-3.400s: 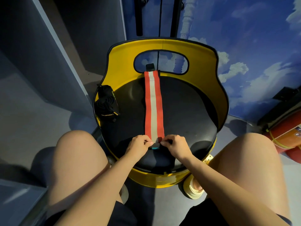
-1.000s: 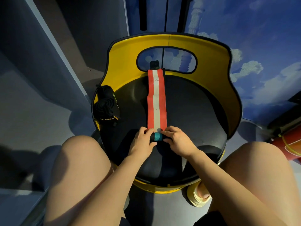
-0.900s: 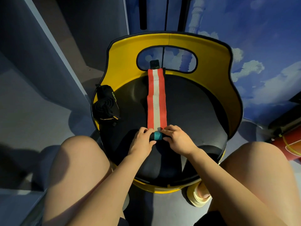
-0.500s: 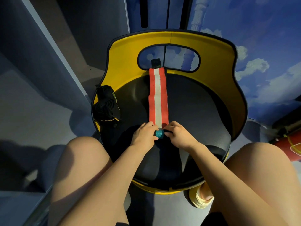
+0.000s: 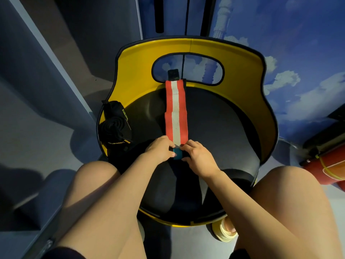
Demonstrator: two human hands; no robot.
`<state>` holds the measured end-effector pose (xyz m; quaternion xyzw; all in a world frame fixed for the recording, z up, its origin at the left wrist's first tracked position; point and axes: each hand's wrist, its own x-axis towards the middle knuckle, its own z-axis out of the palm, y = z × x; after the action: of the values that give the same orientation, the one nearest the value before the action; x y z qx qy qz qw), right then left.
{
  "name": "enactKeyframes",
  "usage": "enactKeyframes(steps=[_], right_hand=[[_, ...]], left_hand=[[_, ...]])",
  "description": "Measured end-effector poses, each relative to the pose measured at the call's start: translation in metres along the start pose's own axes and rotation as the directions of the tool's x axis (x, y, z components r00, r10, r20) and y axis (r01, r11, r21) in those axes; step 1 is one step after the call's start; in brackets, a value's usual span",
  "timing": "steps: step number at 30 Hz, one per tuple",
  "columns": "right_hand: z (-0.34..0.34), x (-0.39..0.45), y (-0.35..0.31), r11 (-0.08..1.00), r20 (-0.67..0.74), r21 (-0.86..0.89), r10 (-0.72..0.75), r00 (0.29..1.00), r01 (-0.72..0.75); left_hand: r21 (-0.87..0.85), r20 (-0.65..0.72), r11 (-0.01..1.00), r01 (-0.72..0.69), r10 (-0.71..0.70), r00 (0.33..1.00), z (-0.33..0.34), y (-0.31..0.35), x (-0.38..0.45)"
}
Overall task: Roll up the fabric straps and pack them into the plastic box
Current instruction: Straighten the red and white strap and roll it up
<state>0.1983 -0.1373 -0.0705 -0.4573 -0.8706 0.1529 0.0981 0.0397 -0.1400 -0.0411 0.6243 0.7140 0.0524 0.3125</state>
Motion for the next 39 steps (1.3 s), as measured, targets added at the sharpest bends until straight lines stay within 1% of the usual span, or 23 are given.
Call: enactKeyframes(steps=[3, 5, 9, 11, 13, 15, 17, 19, 21, 23, 25, 29, 31, 33, 34, 37, 39], right_hand=[[-0.004, 0.010, 0.004, 0.998, 0.077, 0.059, 0.033, 0.996, -0.037], [-0.008, 0.019, 0.008, 0.995, 0.150, 0.082, 0.041, 0.988, -0.054], [-0.021, 0.036, 0.014, 0.991, 0.266, 0.120, 0.018, 0.964, -0.051], [-0.028, 0.043, 0.015, 0.992, 0.322, 0.114, 0.018, 0.947, -0.058], [-0.031, 0.048, 0.016, 0.993, 0.360, 0.096, 0.033, 0.932, -0.072], [-0.030, 0.048, 0.016, 0.994, 0.360, 0.086, 0.028, 0.932, -0.063], [-0.028, 0.041, 0.015, 0.997, 0.298, 0.081, -0.005, 0.955, -0.020], [-0.027, 0.032, 0.016, 0.998, 0.223, 0.025, -0.056, 0.973, 0.052], [-0.024, 0.025, 0.016, 0.993, 0.210, -0.049, -0.099, 0.973, 0.111], [-0.023, 0.023, 0.014, 0.990, 0.219, -0.066, -0.108, 0.970, 0.125], [-0.026, 0.022, 0.012, 0.996, 0.246, -0.005, -0.083, 0.966, 0.087], [-0.036, 0.021, 0.009, 0.996, 0.376, 0.075, -0.072, 0.924, 0.047], [-0.038, 0.020, 0.007, 0.994, 0.434, 0.104, -0.074, 0.898, 0.031], [-0.038, 0.019, 0.006, 0.992, 0.483, 0.126, -0.059, 0.874, -0.002], [-0.038, 0.019, 0.006, 0.992, 0.503, 0.127, -0.047, 0.863, -0.020], [-0.036, 0.020, 0.009, 0.989, 0.521, 0.141, -0.034, 0.853, -0.046], [-0.037, 0.020, 0.008, 0.991, 0.508, 0.128, -0.037, 0.860, -0.033]], left_hand=[[0.064, -0.075, 0.996, -0.067, 0.071, 0.995, 0.001, 0.000, -0.003], [0.181, -0.098, 0.976, -0.126, 0.145, 0.985, 0.001, -0.001, -0.005], [0.436, -0.112, 0.875, -0.211, 0.286, 0.952, 0.008, -0.004, -0.008], [0.484, -0.126, 0.849, -0.214, 0.309, 0.943, 0.013, -0.004, -0.008], [0.447, -0.142, 0.871, -0.204, 0.294, 0.945, 0.014, -0.003, -0.006], [0.370, -0.139, 0.910, -0.186, 0.253, 0.958, 0.011, -0.002, -0.003], [0.304, -0.116, 0.938, -0.166, 0.209, 0.971, 0.005, -0.001, 0.000], [0.248, -0.090, 0.958, -0.147, 0.174, 0.981, 0.002, 0.000, 0.002], [0.207, -0.063, 0.968, -0.139, 0.155, 0.986, 0.000, 0.001, 0.001], [0.178, -0.038, 0.976, -0.130, 0.139, 0.990, 0.000, 0.002, -0.003], [0.155, -0.011, 0.982, -0.107, 0.110, 0.994, -0.001, 0.001, -0.007], [0.112, 0.084, 0.991, -0.074, 0.064, 0.994, -0.005, -0.004, -0.014], [0.182, 0.111, 0.974, -0.134, 0.115, 0.987, -0.004, -0.005, -0.021], [0.307, 0.111, 0.920, -0.244, 0.220, 0.969, -0.002, -0.005, -0.029], [0.329, 0.095, 0.903, -0.278, 0.261, 0.961, 0.000, -0.005, -0.031], [0.302, 0.026, 0.905, -0.298, 0.305, 0.952, 0.002, -0.004, -0.035], [0.257, 0.008, 0.927, -0.274, 0.282, 0.959, 0.003, -0.004, -0.034]])
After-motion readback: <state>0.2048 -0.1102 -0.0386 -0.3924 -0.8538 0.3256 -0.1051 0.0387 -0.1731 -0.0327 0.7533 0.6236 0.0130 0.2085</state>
